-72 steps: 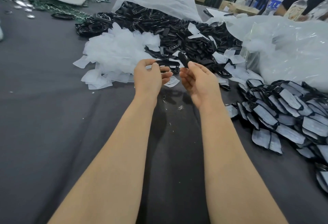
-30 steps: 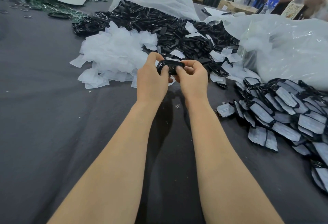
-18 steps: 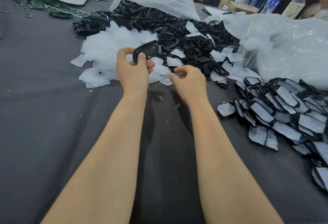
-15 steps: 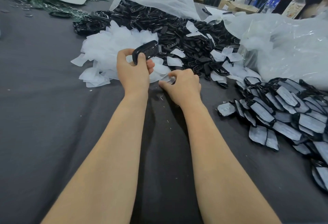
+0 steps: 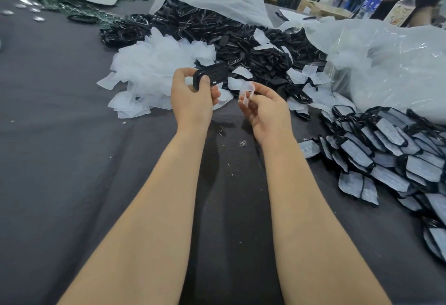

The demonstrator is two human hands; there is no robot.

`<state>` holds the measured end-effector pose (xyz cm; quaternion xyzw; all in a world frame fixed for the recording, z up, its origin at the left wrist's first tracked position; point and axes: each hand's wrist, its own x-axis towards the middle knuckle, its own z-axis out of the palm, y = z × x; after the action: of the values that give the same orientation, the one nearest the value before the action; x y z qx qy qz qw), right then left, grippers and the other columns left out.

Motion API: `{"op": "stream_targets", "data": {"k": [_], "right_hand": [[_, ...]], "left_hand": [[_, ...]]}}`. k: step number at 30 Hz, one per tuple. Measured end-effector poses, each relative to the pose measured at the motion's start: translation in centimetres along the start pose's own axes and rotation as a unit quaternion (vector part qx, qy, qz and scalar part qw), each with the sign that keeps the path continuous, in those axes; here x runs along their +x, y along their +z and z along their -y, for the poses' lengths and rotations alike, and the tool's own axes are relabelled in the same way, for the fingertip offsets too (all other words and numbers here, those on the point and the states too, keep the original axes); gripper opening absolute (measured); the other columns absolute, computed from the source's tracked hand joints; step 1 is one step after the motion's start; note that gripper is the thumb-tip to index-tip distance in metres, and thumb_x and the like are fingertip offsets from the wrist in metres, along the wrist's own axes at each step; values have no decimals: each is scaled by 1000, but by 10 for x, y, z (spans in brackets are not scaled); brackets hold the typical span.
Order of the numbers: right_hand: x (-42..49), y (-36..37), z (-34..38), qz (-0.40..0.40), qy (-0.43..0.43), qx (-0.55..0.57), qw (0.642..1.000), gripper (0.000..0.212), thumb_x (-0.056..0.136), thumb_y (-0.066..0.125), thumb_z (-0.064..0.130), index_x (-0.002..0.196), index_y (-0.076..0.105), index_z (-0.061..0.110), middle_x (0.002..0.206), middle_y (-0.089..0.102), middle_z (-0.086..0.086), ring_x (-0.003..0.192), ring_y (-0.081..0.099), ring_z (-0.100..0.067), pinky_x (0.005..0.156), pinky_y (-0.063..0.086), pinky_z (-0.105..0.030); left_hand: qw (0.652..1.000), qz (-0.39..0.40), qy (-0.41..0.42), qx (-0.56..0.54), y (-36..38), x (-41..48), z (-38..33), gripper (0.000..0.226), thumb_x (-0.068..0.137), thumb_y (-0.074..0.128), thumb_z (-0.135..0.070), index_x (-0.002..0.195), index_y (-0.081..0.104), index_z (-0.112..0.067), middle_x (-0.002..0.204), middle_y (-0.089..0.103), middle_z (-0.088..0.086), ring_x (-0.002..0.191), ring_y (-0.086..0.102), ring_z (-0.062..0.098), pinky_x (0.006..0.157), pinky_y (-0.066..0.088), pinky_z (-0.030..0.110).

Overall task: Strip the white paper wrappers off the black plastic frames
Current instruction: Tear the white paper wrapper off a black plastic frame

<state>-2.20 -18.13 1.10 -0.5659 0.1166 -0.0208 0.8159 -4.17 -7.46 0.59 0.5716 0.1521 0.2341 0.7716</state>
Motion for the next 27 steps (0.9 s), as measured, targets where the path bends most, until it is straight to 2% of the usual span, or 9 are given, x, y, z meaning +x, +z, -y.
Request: {"op": "stream_targets", "data": {"k": [2,5,8,12,15,18,20,22,27], "right_hand": [[0,-2,-2,-30,-79,-189,978,32,91,41,-6,111,64,4,89,65,-5,78,60,-11,74,49,-20],[0,1,-11,-3,-218,-472,854,35,94,43,5,125,60,9,124,62,-6,116,54,-17,99,37,-23],[-2,11,-22,39,-287,-582,760,34,91,46,6,120,64,9,128,59,-7,123,47,-25,106,32,-32],[-4,19,-29,90,-260,-679,680,35,93,43,11,121,63,19,144,44,2,139,27,-23,115,21,-46],[-6,20,-30,103,-220,-661,710,41,94,40,8,131,53,18,147,41,4,144,19,-20,118,3,-52],[-6,17,-26,72,-258,-587,764,38,95,41,7,130,55,11,135,54,-3,131,41,-18,116,21,-40],[-8,15,-20,31,-281,-466,838,29,95,44,7,118,62,6,117,64,-5,109,54,-15,97,37,-18],[-9,12,-16,-6,-274,-361,892,17,92,51,5,102,63,10,92,64,3,87,55,-10,76,39,-9],[-4,9,-14,-8,-171,-223,960,29,87,57,3,113,52,16,78,60,4,75,57,-14,85,51,-34]], "left_hand": [[999,-26,7,-29,-3,3,-3,13,97,48,-6,95,46,-18,72,62,4,55,61,5,60,53,19],[993,-78,16,-83,-6,7,-8,16,97,48,-4,90,44,-19,72,63,5,54,61,5,58,52,20],[990,-99,18,-104,-7,8,-8,17,97,48,-5,89,43,-20,72,62,4,54,61,4,57,51,19],[989,-102,14,-108,-6,8,-7,14,97,48,-6,93,44,-18,72,62,4,55,61,4,58,51,19],[990,-101,14,-101,-5,8,-6,10,97,49,-6,97,45,-15,71,62,4,54,61,4,58,52,20],[990,-101,13,-95,-5,7,-6,9,96,49,-6,99,45,-13,72,63,5,55,62,4,58,53,19],[991,-98,12,-93,-4,7,-6,8,97,49,-6,99,45,-13,73,63,5,55,61,5,58,52,19],[992,-89,13,-88,-4,6,-6,9,97,48,-6,99,45,-13,74,63,6,55,61,4,59,52,19],[995,-66,19,-67,-3,4,-5,9,97,48,-6,99,44,-14,71,62,3,55,60,5,60,54,20]]}}
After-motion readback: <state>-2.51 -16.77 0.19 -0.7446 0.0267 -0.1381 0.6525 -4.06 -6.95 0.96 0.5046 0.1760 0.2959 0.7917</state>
